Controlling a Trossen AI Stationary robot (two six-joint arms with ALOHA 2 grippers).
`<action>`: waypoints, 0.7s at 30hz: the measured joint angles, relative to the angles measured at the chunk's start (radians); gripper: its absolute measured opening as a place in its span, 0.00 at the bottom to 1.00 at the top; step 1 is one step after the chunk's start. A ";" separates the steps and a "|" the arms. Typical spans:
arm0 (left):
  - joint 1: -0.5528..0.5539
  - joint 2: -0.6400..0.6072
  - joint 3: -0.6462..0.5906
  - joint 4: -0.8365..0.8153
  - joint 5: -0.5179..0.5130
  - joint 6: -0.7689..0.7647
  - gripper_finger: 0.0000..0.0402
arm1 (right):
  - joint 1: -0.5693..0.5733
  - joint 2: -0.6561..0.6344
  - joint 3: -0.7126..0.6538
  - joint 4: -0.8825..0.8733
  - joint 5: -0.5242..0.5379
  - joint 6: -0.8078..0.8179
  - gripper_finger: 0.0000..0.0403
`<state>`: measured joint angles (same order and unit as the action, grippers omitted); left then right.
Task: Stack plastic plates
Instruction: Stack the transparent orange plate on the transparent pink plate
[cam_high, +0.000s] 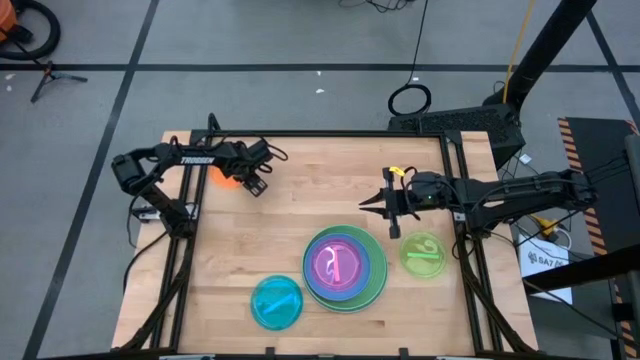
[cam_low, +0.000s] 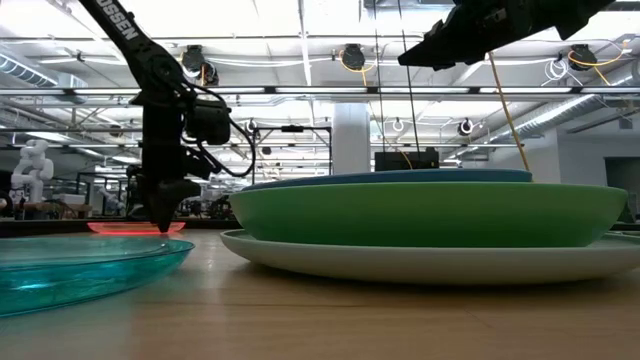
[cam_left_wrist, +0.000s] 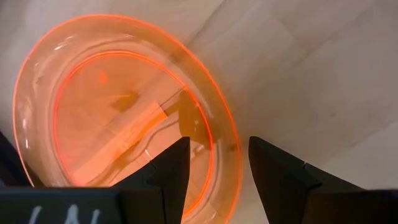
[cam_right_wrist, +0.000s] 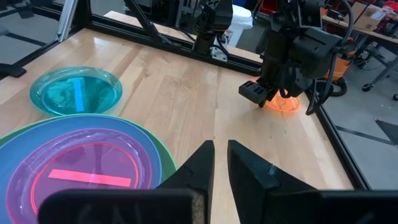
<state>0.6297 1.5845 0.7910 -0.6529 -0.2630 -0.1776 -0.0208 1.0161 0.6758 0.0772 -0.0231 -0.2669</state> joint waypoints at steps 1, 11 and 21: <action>0.000 0.000 0.000 0.000 0.000 0.000 0.42 | 0.000 0.000 0.000 0.000 0.000 0.000 0.09; -0.001 0.000 0.000 -0.002 0.001 -0.012 0.42 | 0.000 0.000 0.000 0.000 0.000 0.000 0.09; -0.002 0.000 0.000 -0.002 0.003 -0.030 0.24 | 0.000 0.000 0.000 0.000 0.000 0.000 0.09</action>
<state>0.6277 1.5845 0.7910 -0.6544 -0.2596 -0.2076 -0.0208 1.0161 0.6758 0.0772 -0.0235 -0.2668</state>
